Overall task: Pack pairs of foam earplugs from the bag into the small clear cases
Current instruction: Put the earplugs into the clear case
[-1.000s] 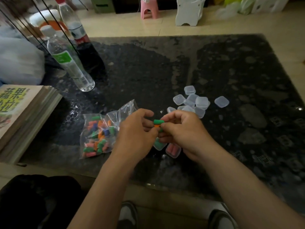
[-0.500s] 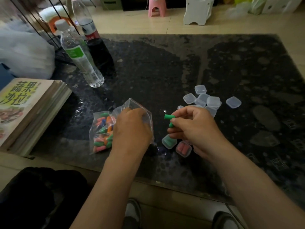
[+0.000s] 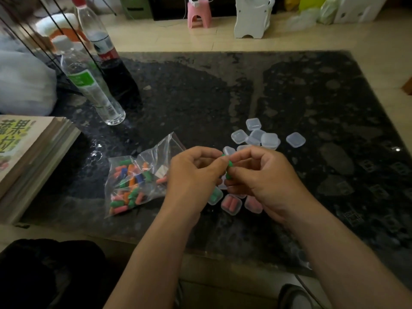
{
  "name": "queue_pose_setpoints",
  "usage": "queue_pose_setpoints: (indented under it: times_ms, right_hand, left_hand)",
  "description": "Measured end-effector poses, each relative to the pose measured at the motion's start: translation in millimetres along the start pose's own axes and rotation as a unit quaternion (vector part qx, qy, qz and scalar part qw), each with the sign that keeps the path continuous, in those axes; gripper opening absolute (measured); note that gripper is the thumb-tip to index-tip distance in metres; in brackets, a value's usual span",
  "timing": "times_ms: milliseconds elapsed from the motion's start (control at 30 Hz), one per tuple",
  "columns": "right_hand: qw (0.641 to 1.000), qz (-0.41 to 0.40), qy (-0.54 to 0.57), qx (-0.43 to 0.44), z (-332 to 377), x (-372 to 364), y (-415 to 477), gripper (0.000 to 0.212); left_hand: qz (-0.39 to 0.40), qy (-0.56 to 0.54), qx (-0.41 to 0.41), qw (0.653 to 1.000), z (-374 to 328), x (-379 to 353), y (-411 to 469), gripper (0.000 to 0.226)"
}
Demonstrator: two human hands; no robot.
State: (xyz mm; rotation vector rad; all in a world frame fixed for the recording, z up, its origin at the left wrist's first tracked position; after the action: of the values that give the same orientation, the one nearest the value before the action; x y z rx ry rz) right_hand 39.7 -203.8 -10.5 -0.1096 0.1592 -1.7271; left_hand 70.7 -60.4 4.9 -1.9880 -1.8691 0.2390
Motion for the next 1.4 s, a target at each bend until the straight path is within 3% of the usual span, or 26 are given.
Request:
queue_pose_setpoints:
  times_ms: [200, 533, 767, 967, 1200, 1400]
  right_hand:
    - [0.999, -0.041, 0.030, 0.004, -7, 35, -2, 0.017]
    - [0.996, -0.081, 0.026, 0.011, -9, 63, 3, 0.012]
    - [0.993, -0.100, -0.024, 0.050, -6, 72, 11, 0.015]
    - [0.984, -0.067, -0.110, 0.120, 6, 62, 11, 0.023]
    - [0.985, -0.052, -0.099, 0.132, 7, 53, 11, 0.018]
    - [0.981, -0.023, -0.136, 0.135, 4, 48, 14, 0.035]
  left_hand:
    - [0.046, -0.083, 0.042, 0.995, 4, -25, 4, 0.016]
    - [0.104, 0.024, 0.004, 0.994, 4, -62, 7, 0.018]
    - [0.103, -0.019, 0.048, 0.993, 11, -61, 17, 0.015]
    - [0.124, -0.080, 0.096, 0.984, 15, -60, 21, 0.012]
    - [0.123, -0.083, 0.097, 0.984, 14, -50, 24, 0.012]
    - [0.117, -0.065, 0.086, 0.987, 12, -49, 23, 0.025]
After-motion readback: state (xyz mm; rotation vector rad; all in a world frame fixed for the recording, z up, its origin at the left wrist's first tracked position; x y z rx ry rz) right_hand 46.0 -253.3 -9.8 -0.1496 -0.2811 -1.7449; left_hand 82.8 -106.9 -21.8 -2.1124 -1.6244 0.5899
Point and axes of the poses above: each hand's wrist, its own y-axis towards the middle knuckle, its own x-axis out of the back of the hand, z = x × y, the point moved 7 cm from there along y, towards the middle knuckle, and after that the axes turned 10 degrees about x, right-handed, at the moved point
